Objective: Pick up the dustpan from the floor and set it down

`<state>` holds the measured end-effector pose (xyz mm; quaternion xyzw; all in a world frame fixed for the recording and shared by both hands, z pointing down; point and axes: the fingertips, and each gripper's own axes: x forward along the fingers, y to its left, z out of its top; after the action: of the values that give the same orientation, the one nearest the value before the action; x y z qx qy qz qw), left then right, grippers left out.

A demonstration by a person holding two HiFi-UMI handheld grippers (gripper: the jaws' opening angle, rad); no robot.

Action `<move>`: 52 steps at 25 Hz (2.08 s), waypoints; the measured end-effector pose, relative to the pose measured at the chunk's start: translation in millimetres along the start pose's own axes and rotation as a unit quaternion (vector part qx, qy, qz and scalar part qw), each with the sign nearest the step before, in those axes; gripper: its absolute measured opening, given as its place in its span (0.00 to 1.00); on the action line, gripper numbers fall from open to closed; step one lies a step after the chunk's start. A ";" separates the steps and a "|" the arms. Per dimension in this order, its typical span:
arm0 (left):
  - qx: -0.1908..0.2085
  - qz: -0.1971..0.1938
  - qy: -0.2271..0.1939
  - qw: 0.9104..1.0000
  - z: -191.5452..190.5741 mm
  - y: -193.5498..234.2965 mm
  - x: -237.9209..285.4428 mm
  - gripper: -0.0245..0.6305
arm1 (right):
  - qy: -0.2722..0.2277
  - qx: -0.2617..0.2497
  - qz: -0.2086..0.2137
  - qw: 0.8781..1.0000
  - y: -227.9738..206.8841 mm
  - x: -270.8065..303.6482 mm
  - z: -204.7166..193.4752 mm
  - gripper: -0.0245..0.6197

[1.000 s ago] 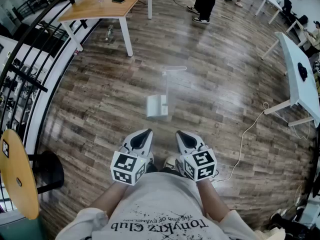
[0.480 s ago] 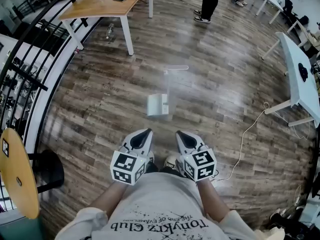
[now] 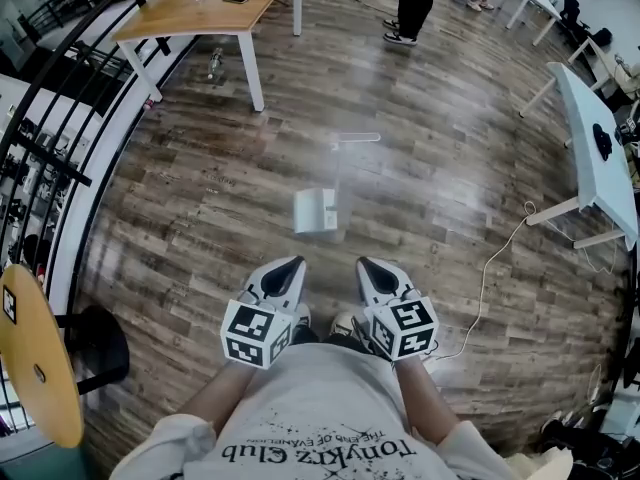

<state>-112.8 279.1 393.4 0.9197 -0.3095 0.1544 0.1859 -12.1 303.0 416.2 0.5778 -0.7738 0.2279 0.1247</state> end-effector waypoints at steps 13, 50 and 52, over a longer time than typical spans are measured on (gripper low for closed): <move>0.007 -0.029 0.001 1.000 4.9 34.2 -0.3 0.07 | -0.010 0.002 -0.037 0.999 9.2 16.4 12.0 0.08; -0.009 0.057 0.007 0.998 112.6 85.7 222.3 0.07 | 0.006 -0.020 0.059 0.998 -204.2 164.0 123.1 0.08; -0.009 0.058 0.005 0.998 115.5 90.9 224.3 0.07 | 0.007 -0.018 0.059 0.998 -204.4 168.1 123.5 0.08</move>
<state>20.4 46.5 403.3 0.8977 -0.3623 0.1669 0.1869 140.3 54.2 428.8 0.5273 -0.8095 0.2251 0.1266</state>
